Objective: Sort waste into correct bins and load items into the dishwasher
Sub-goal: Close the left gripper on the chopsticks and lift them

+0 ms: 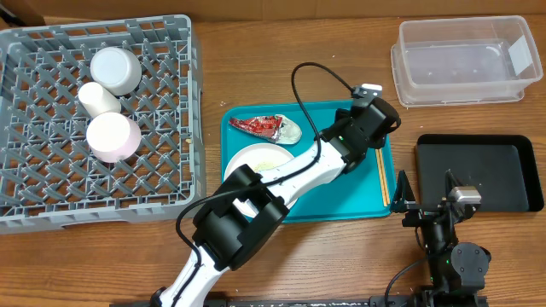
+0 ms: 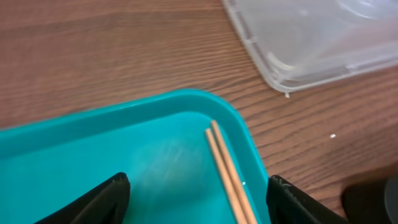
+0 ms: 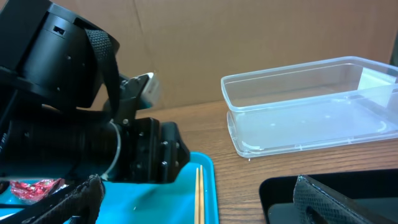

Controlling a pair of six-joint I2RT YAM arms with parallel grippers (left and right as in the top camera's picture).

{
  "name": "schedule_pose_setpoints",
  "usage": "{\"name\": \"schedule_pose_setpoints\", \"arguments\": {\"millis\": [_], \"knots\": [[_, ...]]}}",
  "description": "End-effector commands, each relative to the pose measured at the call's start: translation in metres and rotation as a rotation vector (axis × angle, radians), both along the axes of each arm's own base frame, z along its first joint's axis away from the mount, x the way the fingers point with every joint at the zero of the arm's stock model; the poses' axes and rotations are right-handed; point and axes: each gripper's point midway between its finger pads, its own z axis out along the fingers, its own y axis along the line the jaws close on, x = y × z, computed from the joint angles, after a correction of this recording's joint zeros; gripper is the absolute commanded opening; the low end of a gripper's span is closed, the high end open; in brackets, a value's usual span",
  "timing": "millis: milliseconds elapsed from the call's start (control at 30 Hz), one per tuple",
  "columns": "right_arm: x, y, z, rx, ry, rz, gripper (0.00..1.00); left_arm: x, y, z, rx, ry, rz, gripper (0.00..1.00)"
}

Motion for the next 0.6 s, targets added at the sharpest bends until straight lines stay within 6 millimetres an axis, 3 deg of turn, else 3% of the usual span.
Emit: {"name": "schedule_pose_setpoints", "arguments": {"millis": [0,200,367,567], "knots": [[0.001,-0.001,-0.003,0.003,0.002,-0.006,1.0,-0.008,-0.012,-0.019,0.135,-0.063,-0.107,0.74],[0.001,-0.001,-0.003,0.003,0.002,-0.006,1.0,-0.01,-0.015,-0.026,0.172,-0.106,-0.078,0.7],[0.001,-0.001,-0.003,0.003,0.002,-0.006,1.0,-0.012,-0.013,-0.034,0.183,-0.087,-0.075,0.57],[0.001,-0.001,-0.003,0.003,0.002,-0.006,1.0,-0.019,-0.004,-0.046,0.174,-0.017,-0.021,0.5]]}}
